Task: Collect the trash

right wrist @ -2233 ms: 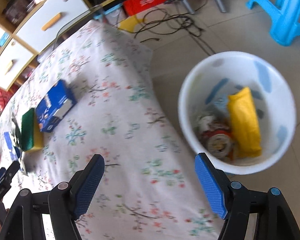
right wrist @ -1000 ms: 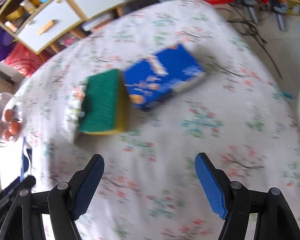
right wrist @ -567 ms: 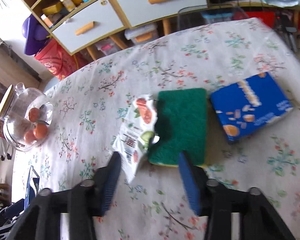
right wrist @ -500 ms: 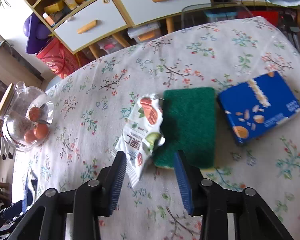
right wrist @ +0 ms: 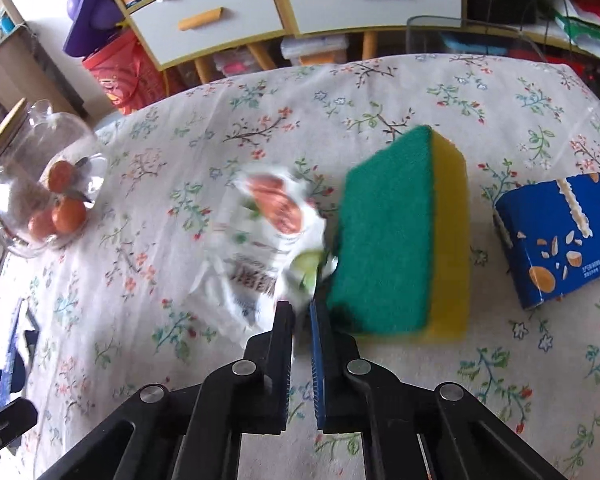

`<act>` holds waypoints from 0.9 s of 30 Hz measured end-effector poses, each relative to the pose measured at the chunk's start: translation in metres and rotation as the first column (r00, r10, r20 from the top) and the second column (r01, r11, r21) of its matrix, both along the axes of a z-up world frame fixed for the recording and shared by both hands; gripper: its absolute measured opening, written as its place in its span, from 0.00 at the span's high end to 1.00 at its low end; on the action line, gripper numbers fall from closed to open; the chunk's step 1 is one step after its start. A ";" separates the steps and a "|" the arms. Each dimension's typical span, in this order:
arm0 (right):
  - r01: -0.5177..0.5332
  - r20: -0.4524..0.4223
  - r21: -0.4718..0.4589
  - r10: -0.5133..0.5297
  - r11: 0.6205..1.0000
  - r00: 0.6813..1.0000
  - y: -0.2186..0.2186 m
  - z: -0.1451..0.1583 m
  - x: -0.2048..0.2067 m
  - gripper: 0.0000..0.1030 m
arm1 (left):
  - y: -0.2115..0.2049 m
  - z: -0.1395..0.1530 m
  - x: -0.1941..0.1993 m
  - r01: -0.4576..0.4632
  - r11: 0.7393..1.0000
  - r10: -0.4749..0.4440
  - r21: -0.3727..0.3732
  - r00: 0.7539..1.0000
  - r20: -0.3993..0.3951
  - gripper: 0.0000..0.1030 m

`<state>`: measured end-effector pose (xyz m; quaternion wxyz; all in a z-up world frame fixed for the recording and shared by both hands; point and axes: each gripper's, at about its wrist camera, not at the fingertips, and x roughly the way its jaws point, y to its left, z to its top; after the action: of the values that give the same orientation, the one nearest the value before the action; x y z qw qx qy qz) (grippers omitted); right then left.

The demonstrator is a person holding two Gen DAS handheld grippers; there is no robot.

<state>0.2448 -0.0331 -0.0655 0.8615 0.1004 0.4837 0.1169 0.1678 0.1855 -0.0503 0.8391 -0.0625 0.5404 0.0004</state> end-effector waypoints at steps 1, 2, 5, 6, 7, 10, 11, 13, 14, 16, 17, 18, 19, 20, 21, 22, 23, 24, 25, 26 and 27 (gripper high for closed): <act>-0.004 0.003 0.009 0.004 1.000 1.000 0.000 0.003 -0.002 0.94 | -0.001 0.001 -0.001 0.000 1.000 0.000 -0.001 1.000 0.001 0.30; -0.008 0.008 0.019 0.008 1.000 1.000 -0.001 0.006 -0.005 0.95 | -0.001 0.002 -0.002 0.000 1.000 0.000 -0.004 1.000 0.004 0.30; -0.010 0.019 0.034 0.010 0.999 1.000 -0.004 0.015 -0.012 0.95 | -0.002 0.004 -0.004 -0.001 1.000 0.001 -0.010 1.000 0.007 0.30; -0.012 0.019 0.041 0.011 0.999 1.000 -0.005 0.017 -0.014 0.95 | -0.002 0.004 -0.005 -0.003 1.000 0.003 -0.015 1.000 0.007 0.30; -0.013 0.021 0.050 0.012 0.999 1.000 -0.006 0.019 -0.015 0.95 | -0.001 0.004 -0.005 -0.005 1.000 0.005 -0.019 1.000 0.006 0.30; 0.000 0.005 0.112 -0.001 0.994 1.000 -0.013 0.019 -0.020 0.90 | 0.000 0.005 -0.006 -0.010 0.999 0.010 -0.031 1.000 0.007 0.30; 0.008 -0.017 0.144 -0.006 0.990 1.000 -0.015 0.017 -0.020 0.77 | 0.000 0.006 -0.007 -0.010 0.999 0.011 -0.031 1.000 0.008 0.30; 0.027 -0.080 0.225 -0.009 0.974 0.997 -0.017 0.006 -0.019 0.55 | 0.001 0.007 -0.008 -0.013 0.999 0.014 -0.035 1.000 0.011 0.30; 0.034 -0.095 0.244 -0.010 0.969 0.995 -0.016 0.003 -0.019 0.54 | 0.002 0.008 -0.008 -0.014 0.999 0.015 -0.038 1.000 0.012 0.30; 0.042 -0.116 0.249 -0.013 0.968 0.993 -0.012 -0.003 -0.018 0.54 | 0.004 0.008 -0.008 -0.014 0.999 0.015 -0.040 1.000 0.013 0.30; 0.043 -0.119 0.244 -0.015 0.969 0.993 -0.009 -0.006 -0.017 0.54 | 0.004 0.008 -0.008 -0.014 0.999 0.014 -0.039 1.000 0.013 0.30; 0.048 -0.116 0.239 -0.020 0.970 0.993 -0.006 -0.008 -0.014 0.54 | 0.005 0.008 -0.008 -0.013 0.999 0.014 -0.038 1.000 0.012 0.30; 0.054 -0.113 0.237 -0.027 0.970 0.993 -0.006 -0.010 -0.012 0.54 | 0.005 0.008 -0.008 -0.013 0.999 0.014 -0.038 1.000 0.012 0.30; 0.067 -0.108 0.238 -0.043 0.969 0.993 -0.006 -0.011 -0.009 0.54 | 0.006 0.007 -0.008 -0.013 0.999 0.013 -0.036 1.000 0.010 0.30; 0.081 -0.105 0.243 -0.057 0.967 0.993 -0.008 -0.013 -0.007 0.54 | 0.006 0.006 -0.008 -0.012 0.999 0.012 -0.035 1.000 0.009 0.30; 0.100 -0.105 0.252 -0.075 0.963 0.992 -0.009 -0.016 -0.004 0.54 | 0.006 0.006 -0.008 -0.011 0.999 0.011 -0.033 1.000 0.008 0.30; 0.111 -0.108 0.258 -0.085 0.960 0.991 -0.012 -0.019 -0.002 0.54 | 0.006 0.005 -0.008 -0.009 1.000 0.009 -0.029 1.000 0.006 0.30; 0.121 -0.112 0.263 -0.094 0.957 0.989 -0.013 -0.022 0.000 0.55 | 0.006 0.004 -0.008 -0.008 1.000 0.008 -0.026 1.000 0.005 0.30; 0.131 -0.115 0.265 -0.103 0.955 0.988 -0.015 -0.024 0.002 0.58 | 0.006 0.004 -0.007 -0.008 1.000 0.008 -0.024 1.000 0.004 0.30; 0.140 -0.117 0.261 -0.113 0.955 0.987 -0.016 -0.027 0.004 0.63 | 0.006 0.003 -0.007 -0.009 1.000 0.009 -0.022 1.000 0.002 0.30; 0.145 -0.112 0.254 -0.120 0.956 0.986 -0.018 -0.028 0.005 0.65 | 0.006 0.002 -0.006 -0.010 1.000 0.010 -0.021 1.000 0.001 0.30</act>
<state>0.2495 -0.0507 -0.0936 0.8225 0.2510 0.4968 0.1168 0.1614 0.1914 -0.0478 0.8387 -0.0739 0.5396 -0.0010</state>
